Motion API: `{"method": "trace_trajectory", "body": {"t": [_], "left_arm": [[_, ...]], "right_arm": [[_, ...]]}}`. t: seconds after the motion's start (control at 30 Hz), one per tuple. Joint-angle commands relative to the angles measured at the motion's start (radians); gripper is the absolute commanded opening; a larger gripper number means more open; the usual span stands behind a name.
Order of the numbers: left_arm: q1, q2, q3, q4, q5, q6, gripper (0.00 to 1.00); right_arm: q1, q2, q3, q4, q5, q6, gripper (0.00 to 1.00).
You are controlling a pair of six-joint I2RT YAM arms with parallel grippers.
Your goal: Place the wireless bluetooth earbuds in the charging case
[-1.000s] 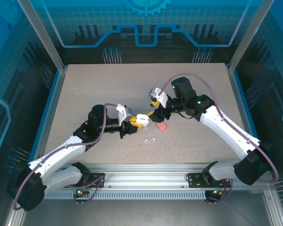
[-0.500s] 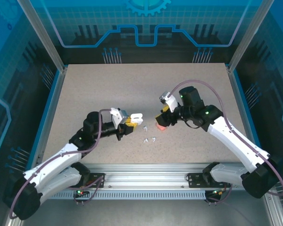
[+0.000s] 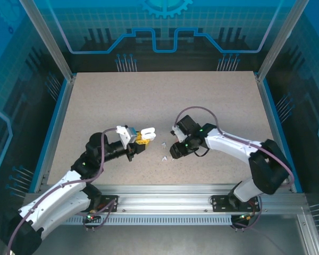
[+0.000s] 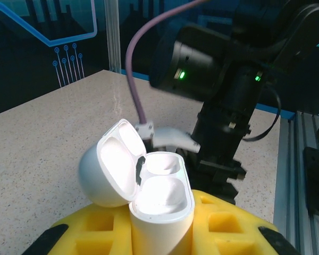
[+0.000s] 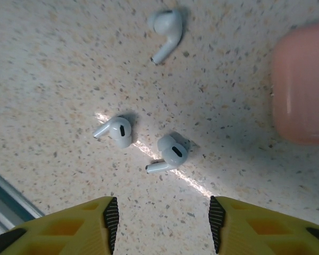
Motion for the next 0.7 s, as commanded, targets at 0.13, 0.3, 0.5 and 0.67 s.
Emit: {"method": "trace_trajectory", "body": {"t": [0.13,0.3,0.5,0.67], "left_arm": [[-0.006,-0.019,-0.006,-0.008,-0.012,0.004,0.0],[-0.005,-0.024,-0.005,-0.013,-0.015,0.009,0.0],[-0.005,-0.023,-0.005,-0.017,-0.017,0.013,0.0],[-0.006,-0.024,-0.004,-0.017,-0.019,0.017,0.0]], "right_arm": [[0.049,0.134,0.088,-0.015,0.051,0.063,0.48],[0.055,0.18,0.112,-0.026,0.066,0.067,0.46],[0.059,0.22,0.121,-0.026,0.044,0.071,0.41],[0.063,0.248,0.132,-0.031,0.04,0.071,0.38]]}}
